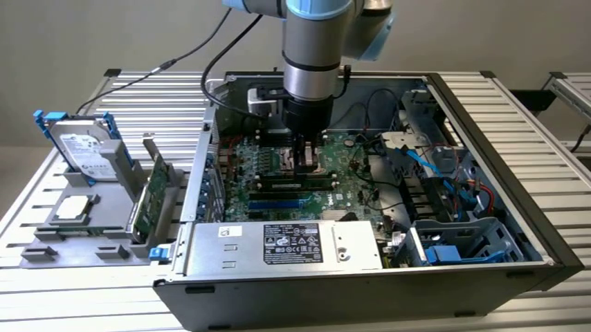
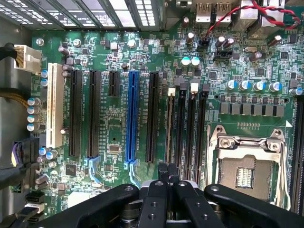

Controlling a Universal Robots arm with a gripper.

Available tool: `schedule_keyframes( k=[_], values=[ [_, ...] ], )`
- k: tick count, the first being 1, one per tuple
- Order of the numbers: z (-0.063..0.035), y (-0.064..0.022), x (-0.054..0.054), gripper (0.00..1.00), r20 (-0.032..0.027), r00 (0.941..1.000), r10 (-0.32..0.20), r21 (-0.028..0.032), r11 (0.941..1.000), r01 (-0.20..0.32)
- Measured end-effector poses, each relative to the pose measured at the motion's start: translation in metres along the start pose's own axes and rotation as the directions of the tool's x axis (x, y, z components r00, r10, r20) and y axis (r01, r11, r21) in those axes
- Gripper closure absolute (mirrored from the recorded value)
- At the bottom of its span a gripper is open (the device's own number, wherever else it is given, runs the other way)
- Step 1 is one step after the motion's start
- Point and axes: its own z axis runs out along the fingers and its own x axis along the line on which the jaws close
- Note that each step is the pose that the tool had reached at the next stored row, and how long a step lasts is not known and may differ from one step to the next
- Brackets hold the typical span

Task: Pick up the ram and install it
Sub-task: 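Press down the ram until it locks into place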

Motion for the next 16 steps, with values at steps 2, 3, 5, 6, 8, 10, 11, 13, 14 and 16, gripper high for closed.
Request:
schedule_keyframes(
  k=[2, 3, 5, 6, 8, 10, 11, 13, 14, 16],
  values=[
    [-0.0035, -0.0001, 0.000, 0.89, 0.0021, 1.0000, 0.000, 0.0016, 1.0000, 0.000],
    [-0.0084, 0.0002, 0.001, 0.89, 0.0011, 1.0000, 0.000, 0.0009, 1.0000, 0.000],
    [-0.0167, 0.0006, 0.001, 0.89, -0.0001, 1.0000, 0.000, 0.0002, 1.0000, 0.000],
    [-0.0177, 0.0007, 0.001, 0.89, 0.0003, 1.0000, 0.000, 0.0003, 1.0000, 0.000],
    [-0.0177, 0.0007, 0.001, 0.89, 0.0002, 1.0000, 0.000, 0.0003, 1.0000, 0.000],
    [-0.0178, 0.0006, 0.001, 0.89, 0.0000, 1.0000, 0.000, 0.0003, 1.0000, 0.000],
    [-0.0177, 0.0007, 0.001, 0.89, 0.0001, 1.0000, 0.000, 0.0003, 1.0000, 0.000],
    [-0.0178, 0.0007, 0.001, 0.89, 0.0000, 1.0000, 0.000, 0.0003, 1.0000, 0.000],
    [-0.0178, 0.0007, 0.001, 0.89, 0.0000, 1.0000, 0.000, 0.0003, 1.0000, 0.000],
    [-0.0178, 0.0007, 0.001, 0.89, 0.0000, 1.0000, 0.000, 0.0003, 1.0000, 0.000]
  ],
)
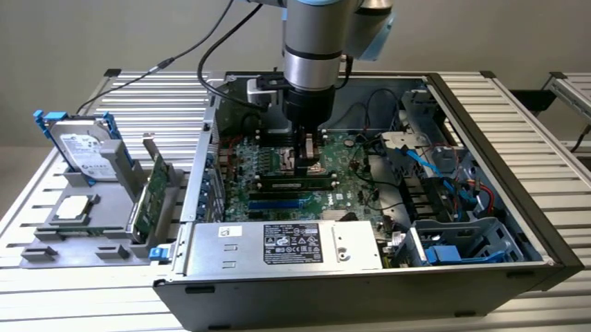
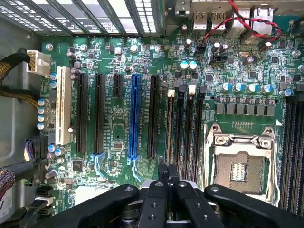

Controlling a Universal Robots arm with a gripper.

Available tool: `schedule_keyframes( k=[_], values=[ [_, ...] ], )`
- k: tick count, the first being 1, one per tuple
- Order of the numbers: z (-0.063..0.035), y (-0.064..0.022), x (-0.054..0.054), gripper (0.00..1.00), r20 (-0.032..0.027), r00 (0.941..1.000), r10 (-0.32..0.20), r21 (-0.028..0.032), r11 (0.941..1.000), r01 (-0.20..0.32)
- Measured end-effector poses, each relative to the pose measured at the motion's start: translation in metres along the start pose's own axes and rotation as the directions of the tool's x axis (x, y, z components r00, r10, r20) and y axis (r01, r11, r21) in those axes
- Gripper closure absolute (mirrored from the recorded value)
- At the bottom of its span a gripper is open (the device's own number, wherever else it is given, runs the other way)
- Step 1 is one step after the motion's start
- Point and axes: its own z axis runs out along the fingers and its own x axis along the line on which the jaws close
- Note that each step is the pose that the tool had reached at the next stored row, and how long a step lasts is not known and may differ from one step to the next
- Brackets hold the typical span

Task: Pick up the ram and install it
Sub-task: 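Press down the ram until it locks into place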

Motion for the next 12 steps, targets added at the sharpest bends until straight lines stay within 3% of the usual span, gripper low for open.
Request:
schedule_keyframes(
  k=[8, 12],
  values=[
    [0.0003, 0.0003, 0.0000, 0.89, -0.0009, 1.0000, -0.001, 0.0000, 1.0000, 0.001],
    [0.0014, 0.0003, 0.0000, 0.89, 0.0014, 0.9980, 0.063, -0.0056, 0.9980, -0.063]
  ],
)
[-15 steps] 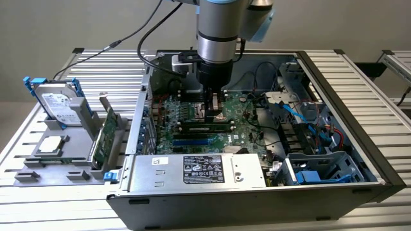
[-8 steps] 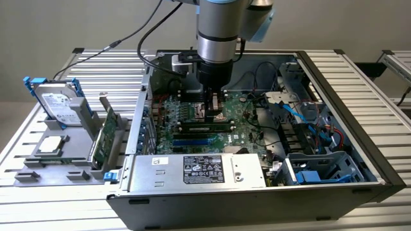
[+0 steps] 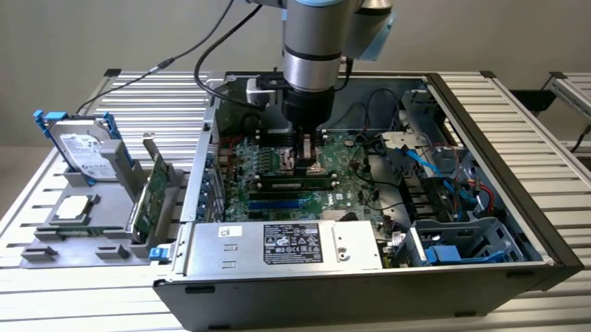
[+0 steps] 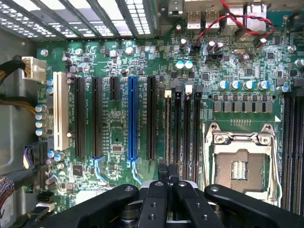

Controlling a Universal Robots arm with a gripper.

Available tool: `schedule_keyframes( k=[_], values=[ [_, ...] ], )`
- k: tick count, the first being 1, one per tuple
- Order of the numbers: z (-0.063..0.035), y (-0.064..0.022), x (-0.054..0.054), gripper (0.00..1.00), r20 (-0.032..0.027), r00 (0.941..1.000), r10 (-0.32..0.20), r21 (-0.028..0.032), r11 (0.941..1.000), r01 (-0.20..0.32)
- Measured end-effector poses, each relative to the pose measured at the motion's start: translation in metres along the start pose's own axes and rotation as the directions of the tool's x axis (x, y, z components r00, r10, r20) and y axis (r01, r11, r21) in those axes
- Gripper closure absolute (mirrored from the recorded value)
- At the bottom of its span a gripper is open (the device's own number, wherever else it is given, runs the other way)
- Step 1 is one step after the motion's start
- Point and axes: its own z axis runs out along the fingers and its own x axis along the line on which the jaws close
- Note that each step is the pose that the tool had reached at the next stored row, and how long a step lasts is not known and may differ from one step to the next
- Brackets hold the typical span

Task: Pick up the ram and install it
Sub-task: 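Press down the ram until it locks into place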

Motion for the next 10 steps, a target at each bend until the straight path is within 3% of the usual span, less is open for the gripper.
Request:
schedule_keyframes(
  k=[5, 10],
  values=[
    [0.0008, -0.0001, -0.0001, 0.89, 0.0027, 0.9964, 0.084, -0.0075, 0.9964, -0.084],
    [0.0008, -0.0001, -0.0001, 0.89, 0.0048, 0.9867, 0.163, -0.0146, 0.9866, -0.162]
  ],
)
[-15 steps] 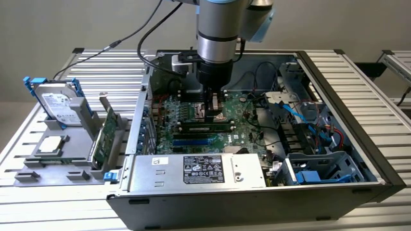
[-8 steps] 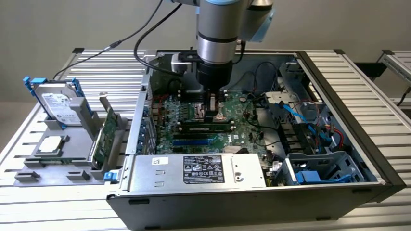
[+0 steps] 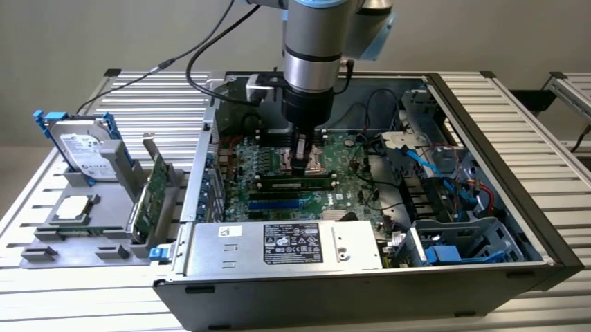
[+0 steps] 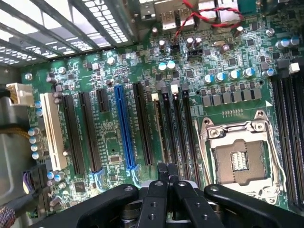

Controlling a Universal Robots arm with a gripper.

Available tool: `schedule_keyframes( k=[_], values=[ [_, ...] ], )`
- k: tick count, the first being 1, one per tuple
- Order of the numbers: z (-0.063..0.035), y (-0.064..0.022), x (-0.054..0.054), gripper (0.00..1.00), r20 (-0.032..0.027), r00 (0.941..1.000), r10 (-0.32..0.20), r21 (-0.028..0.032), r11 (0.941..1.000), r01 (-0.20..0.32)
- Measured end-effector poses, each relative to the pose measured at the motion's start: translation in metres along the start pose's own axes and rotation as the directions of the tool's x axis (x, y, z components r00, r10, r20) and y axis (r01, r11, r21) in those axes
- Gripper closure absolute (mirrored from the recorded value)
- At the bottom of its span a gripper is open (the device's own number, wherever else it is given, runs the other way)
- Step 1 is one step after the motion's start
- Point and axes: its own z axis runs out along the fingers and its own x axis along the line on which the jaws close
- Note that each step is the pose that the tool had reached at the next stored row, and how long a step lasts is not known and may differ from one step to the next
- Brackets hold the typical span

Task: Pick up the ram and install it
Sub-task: 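Press down the ram until it locks into place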

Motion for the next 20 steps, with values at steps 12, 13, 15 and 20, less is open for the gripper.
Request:
schedule_keyframes(
  k=[12, 13, 15, 20],
  values=[
    [-0.0007, 0.0001, 0.0001, 0.89, 0.0052, 0.9837, 0.180, -0.0163, 0.9836, -0.180],
    [-0.0010, 0.0001, 0.0001, 0.89, 0.0053, 0.9812, 0.193, -0.0175, 0.9810, -0.193],
    [-0.0021, 0.0001, 0.0002, 0.89, 0.0060, 0.9756, 0.219, -0.0199, 0.9755, -0.219],
    [-0.0075, 0.0003, 0.0007, 0.89, 0.0085, 0.9610, 0.276, -0.0218, 0.9608, -0.276]
  ],
)
